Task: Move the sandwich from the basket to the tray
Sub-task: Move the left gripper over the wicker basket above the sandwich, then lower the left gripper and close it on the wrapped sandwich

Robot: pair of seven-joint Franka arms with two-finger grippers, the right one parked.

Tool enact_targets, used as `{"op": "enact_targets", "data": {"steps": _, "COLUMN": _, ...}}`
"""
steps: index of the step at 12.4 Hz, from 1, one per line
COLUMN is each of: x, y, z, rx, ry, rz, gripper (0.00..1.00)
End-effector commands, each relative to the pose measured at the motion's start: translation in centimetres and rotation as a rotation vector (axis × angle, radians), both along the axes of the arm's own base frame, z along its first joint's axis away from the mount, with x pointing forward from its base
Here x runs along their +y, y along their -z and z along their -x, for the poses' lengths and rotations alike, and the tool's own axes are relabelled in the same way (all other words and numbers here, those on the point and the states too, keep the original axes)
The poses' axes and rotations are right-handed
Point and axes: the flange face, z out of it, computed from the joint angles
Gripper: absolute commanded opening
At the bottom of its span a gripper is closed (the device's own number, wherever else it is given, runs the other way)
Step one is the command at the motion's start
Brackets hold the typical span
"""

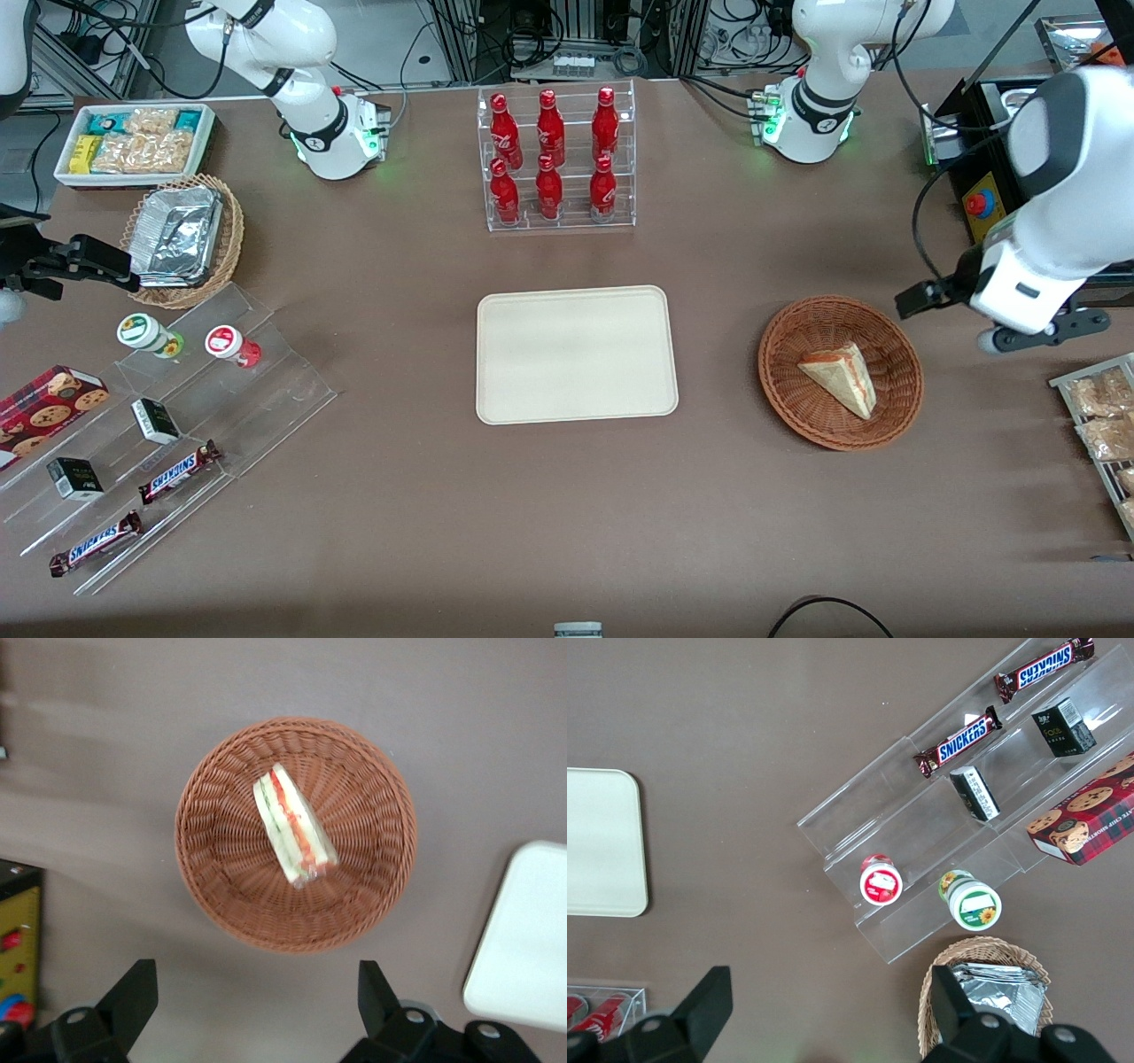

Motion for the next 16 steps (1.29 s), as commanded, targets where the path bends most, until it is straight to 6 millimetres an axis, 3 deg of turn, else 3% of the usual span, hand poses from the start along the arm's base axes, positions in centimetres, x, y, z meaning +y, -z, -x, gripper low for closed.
{"op": "enact_targets", "data": {"steps": 1, "x": 0.1, "y": 3.8, "z": 1.1, "rx": -0.043, "ry": -0.145, "rz": -0.014, "gripper": 1.00}}
{"op": "enact_targets", "data": {"steps": 5, "x": -0.6, "y": 10.9, "z": 2.4, "rx": -0.120, "ry": -0.379, "rz": -0.004, "gripper": 1.00}}
{"op": "enact_targets", "data": {"steps": 8, "x": -0.9, "y": 14.3, "z": 2.6, "rx": -0.111, "ry": -0.420, "rz": -0.004, "gripper": 1.00}}
{"op": "enact_targets", "data": {"steps": 12, "x": -1.7, "y": 17.5, "z": 2.3, "rx": -0.105, "ry": -0.427, "rz": -0.003, "gripper": 1.00}}
{"op": "enact_targets", "data": {"steps": 16, "x": -2.0, "y": 19.4, "z": 1.8, "rx": -0.131, "ry": -0.439, "rz": 0.010, "gripper": 1.00}}
